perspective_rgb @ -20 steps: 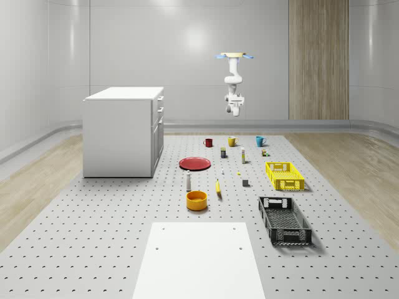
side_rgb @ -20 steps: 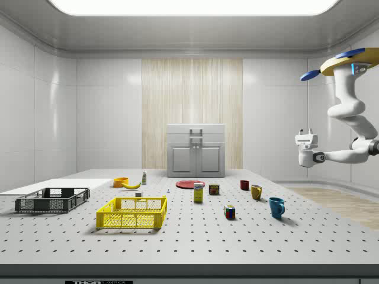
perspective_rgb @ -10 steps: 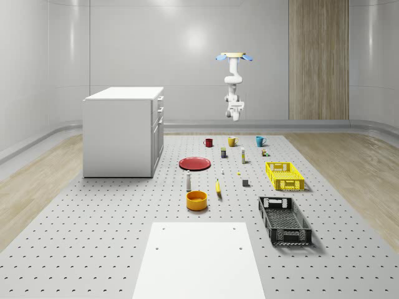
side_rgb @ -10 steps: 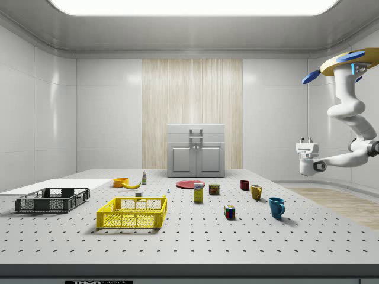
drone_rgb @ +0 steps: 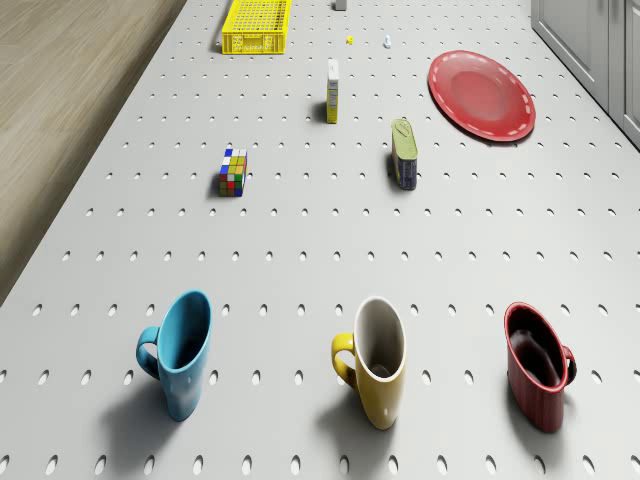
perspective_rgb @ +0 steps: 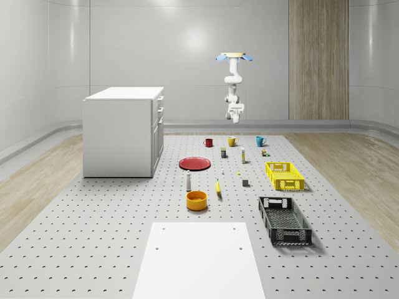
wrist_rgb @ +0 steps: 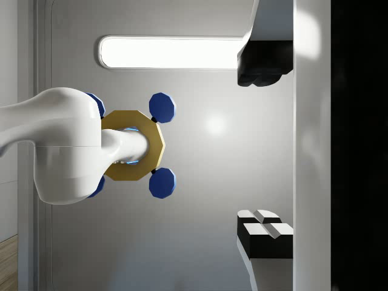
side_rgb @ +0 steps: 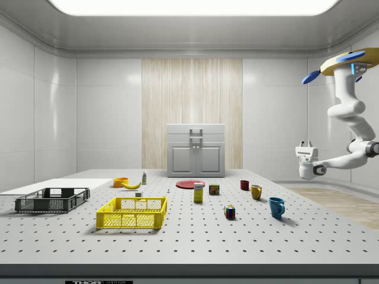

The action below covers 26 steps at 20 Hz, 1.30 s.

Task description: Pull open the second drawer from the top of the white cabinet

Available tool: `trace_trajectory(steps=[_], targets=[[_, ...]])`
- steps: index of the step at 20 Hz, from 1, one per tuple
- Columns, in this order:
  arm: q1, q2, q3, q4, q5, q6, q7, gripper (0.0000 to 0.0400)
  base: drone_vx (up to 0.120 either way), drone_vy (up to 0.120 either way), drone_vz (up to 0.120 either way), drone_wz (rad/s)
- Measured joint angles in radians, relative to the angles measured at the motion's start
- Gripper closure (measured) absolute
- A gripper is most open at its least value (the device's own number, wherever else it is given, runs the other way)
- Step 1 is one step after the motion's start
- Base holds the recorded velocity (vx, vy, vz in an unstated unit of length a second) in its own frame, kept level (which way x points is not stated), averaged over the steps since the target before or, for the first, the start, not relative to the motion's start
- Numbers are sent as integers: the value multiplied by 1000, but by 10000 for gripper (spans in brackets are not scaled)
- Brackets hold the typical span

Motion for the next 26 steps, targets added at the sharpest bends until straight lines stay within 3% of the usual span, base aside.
trace_trajectory(steps=[4,7,10,14,22,26], targets=[[-1,1,0,6,0,-1,0,100,0,0,0,0],[37,0,-193,-25,305,-5,-45,95,0,0,0,0],[90,-9,-384,-115,598,-8,-94,93,27,-40,0,0],[157,-28,-540,-228,835,-3,-136,95,120,-120,50,0],[256,-70,-673,-333,999,26,-162,99,120,-120,115,0],[292,-91,-704,-352,1016,46,-160,100,120,-120,0,0]])
